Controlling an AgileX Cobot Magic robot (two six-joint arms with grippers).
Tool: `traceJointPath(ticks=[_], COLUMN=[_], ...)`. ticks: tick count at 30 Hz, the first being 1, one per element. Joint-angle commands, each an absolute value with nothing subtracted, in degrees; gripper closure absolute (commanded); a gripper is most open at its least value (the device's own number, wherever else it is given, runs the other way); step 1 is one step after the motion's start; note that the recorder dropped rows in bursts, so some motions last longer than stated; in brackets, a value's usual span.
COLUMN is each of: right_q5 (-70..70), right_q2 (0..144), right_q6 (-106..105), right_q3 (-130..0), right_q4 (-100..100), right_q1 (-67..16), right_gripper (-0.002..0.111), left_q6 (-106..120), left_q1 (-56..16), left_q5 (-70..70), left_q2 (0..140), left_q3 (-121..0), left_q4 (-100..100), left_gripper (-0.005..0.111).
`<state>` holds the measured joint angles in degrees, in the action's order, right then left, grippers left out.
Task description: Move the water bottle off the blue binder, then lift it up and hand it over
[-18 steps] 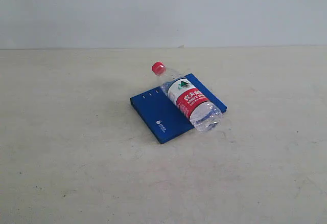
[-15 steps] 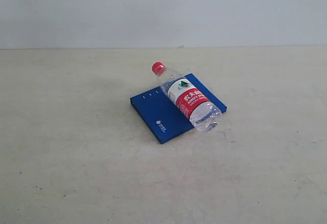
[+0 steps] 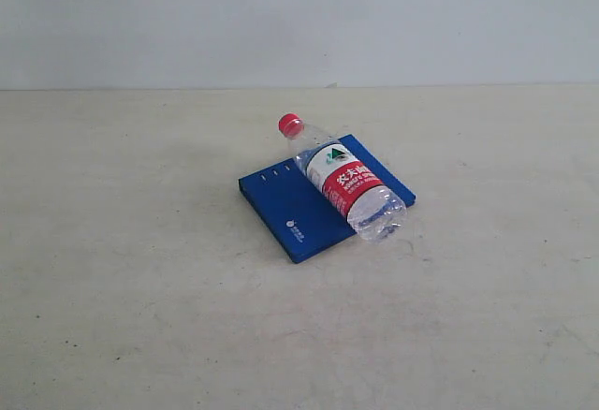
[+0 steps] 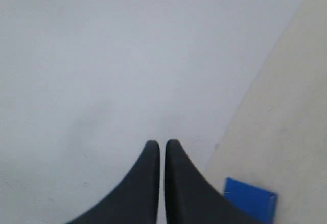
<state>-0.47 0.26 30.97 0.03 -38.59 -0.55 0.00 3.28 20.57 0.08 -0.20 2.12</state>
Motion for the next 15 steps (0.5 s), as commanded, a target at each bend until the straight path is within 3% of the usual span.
traceJointPath(ticks=[1,4,5,7,8,10,15], right_q5=[-1.15,-15.8,-35.95,-56.67,-56.36,-42.22,-10.23], right_q2=[0.0,0.0,0.0,2.52,4.63,12.27,37.68], right_q6=[32.72,32.78,28.02,16.21,14.04,9.4,13.94], right_q3=[0.0,-1.38,-3.8,-10.44,-13.77,-23.86,-42.66], right_q4=[-44.21,-43.83,-42.71,-46.37,-47.82,-43.07,-4.29], right_q1=[-0.52,-0.62,-0.62,-0.62,-0.62,-0.62,-0.62], right_gripper=[0.109,0.103,0.098,0.096,0.096,0.096,0.096], left_q6=[0.0,0.0,0.0,0.0,0.0,0.0,0.0], left_q1=[2.8,2.8,2.8,2.8,2.8,2.8,2.8], left_q5=[20.59,20.59,20.59,20.59,20.59,20.59,20.59], left_q2=[0.0,0.0,0.0,0.0,0.0,0.0,0.0], left_q3=[0.0,0.0,0.0,0.0,0.0,0.0,0.0], left_q4=[2.41,2.41,2.41,2.41,2.41,2.41,2.41], left_gripper=[0.102,0.102,0.102,0.102,0.102,0.102,0.102])
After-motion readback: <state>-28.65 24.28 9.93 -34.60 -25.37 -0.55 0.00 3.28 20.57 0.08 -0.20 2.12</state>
